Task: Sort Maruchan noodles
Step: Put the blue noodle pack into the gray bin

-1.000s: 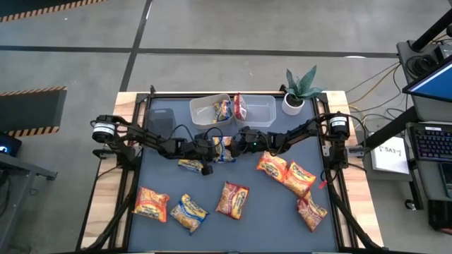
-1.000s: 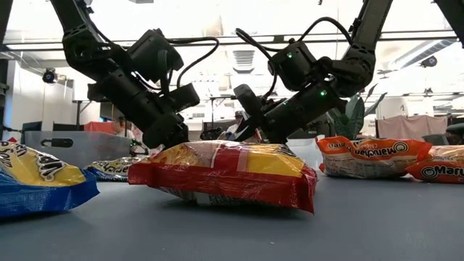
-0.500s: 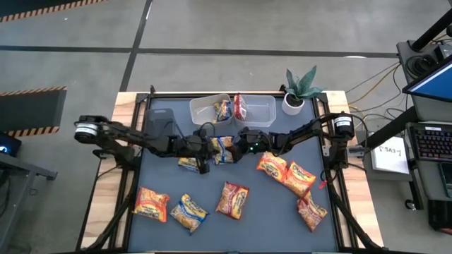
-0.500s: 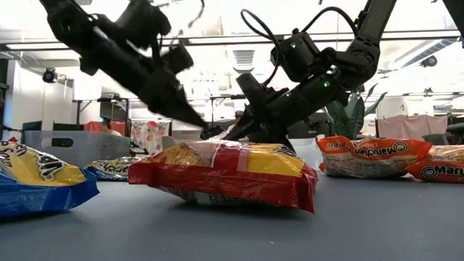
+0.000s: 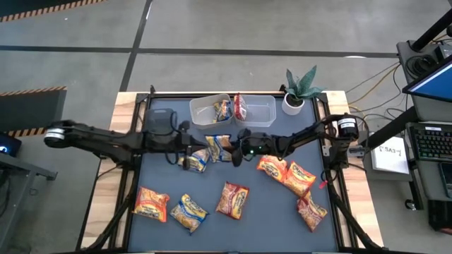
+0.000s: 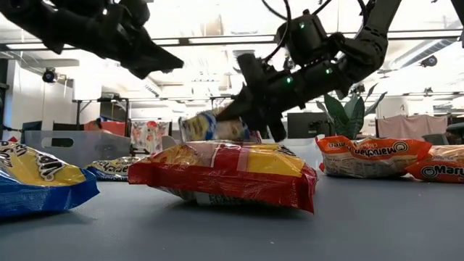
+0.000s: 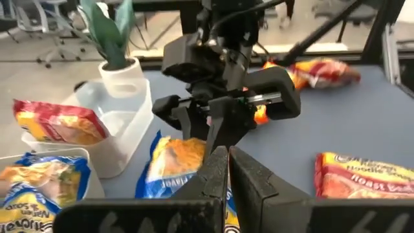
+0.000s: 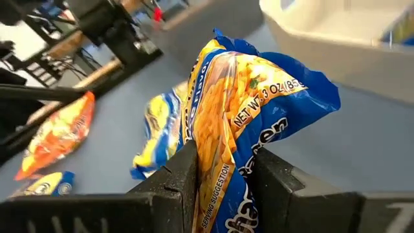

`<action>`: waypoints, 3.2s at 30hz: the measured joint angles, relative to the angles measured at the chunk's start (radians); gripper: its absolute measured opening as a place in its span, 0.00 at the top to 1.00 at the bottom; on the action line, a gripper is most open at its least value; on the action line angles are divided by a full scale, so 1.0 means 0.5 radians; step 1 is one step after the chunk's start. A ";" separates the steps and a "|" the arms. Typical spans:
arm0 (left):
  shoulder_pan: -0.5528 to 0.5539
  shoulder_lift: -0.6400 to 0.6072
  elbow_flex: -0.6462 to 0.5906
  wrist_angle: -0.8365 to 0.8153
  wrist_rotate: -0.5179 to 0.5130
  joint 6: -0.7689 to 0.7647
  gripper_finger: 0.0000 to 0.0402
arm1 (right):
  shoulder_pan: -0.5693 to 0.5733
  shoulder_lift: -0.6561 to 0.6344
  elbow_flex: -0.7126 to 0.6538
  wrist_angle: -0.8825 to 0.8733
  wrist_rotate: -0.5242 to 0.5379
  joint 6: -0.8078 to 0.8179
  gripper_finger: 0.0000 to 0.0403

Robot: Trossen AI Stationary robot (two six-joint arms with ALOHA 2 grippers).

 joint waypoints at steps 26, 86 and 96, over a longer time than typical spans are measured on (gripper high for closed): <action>0.002 -0.673 -0.026 -0.016 -0.722 0.274 1.00 | -0.022 -0.059 0.844 -0.641 1.124 -0.565 0.75; 0.000 -0.953 -0.030 -0.160 -0.727 0.289 1.00 | -0.172 1.170 1.934 -0.650 1.319 -0.703 0.55; 0.000 -0.952 -0.030 -0.164 -0.727 0.289 1.00 | -0.163 1.159 1.933 -0.660 1.321 -0.703 0.57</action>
